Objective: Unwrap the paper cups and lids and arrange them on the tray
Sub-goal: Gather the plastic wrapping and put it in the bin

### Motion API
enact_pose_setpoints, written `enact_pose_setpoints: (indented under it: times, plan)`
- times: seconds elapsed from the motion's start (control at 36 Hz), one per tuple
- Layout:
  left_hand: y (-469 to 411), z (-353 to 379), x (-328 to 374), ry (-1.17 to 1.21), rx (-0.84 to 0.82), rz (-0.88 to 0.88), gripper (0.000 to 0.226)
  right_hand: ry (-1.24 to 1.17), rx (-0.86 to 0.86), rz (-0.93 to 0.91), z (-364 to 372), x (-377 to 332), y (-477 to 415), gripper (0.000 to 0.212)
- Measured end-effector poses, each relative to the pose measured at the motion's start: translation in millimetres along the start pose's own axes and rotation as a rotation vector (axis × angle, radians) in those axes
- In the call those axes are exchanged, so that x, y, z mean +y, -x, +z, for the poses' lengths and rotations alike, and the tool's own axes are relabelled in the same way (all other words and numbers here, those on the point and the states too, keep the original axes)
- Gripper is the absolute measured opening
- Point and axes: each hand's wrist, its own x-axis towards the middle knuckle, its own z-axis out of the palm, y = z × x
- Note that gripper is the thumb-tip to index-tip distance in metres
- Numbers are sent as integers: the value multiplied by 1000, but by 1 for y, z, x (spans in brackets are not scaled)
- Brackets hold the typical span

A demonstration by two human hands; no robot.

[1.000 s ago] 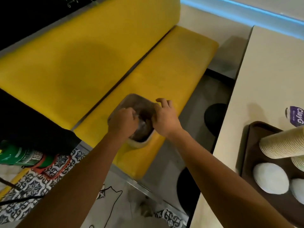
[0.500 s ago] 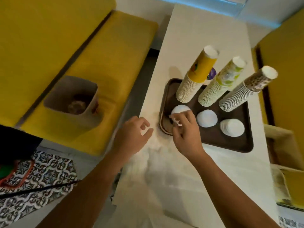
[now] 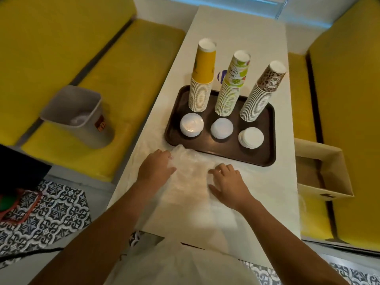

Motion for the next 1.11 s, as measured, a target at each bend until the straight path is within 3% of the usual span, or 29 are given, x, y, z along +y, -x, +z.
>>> enact_pose_setpoints:
  times: [0.08,0.19,0.33,0.5,0.61,0.72,0.81,0.86,1.0,1.06,1.11]
  plan:
    - [5,-4,5,134,39,-24,40,-9,16,6,2,-1,1,55]
    - [5,-6,0,268,10,2,35,-63,150,83,-1,-1,2,75]
    - [7,-10,-3,336,56,91,36,-86,129,120,-4,1,-7,80]
    - [0,-12,-8,485,87,80,57,-168,169,160,2,5,-21,55]
    - [-11,-14,-14,672,19,36,58,-188,298,125,4,9,-24,34]
    - [-15,-22,-14,781,84,-34,48,-236,305,110,8,19,-27,20]
    - [-14,-24,-11,768,82,-65,53,-267,277,92,6,24,-29,16]
    - [-16,-22,-15,706,23,-85,70,-272,252,85,4,25,-32,17]
    - [-19,-31,-37,373,-272,-164,110,-283,208,76,0,30,-37,22]
    - [-18,-34,-42,300,-340,-118,107,-272,180,57,-2,30,-38,26]
    - [-21,-32,-45,358,-286,-63,88,-275,151,42,-5,28,-38,29]
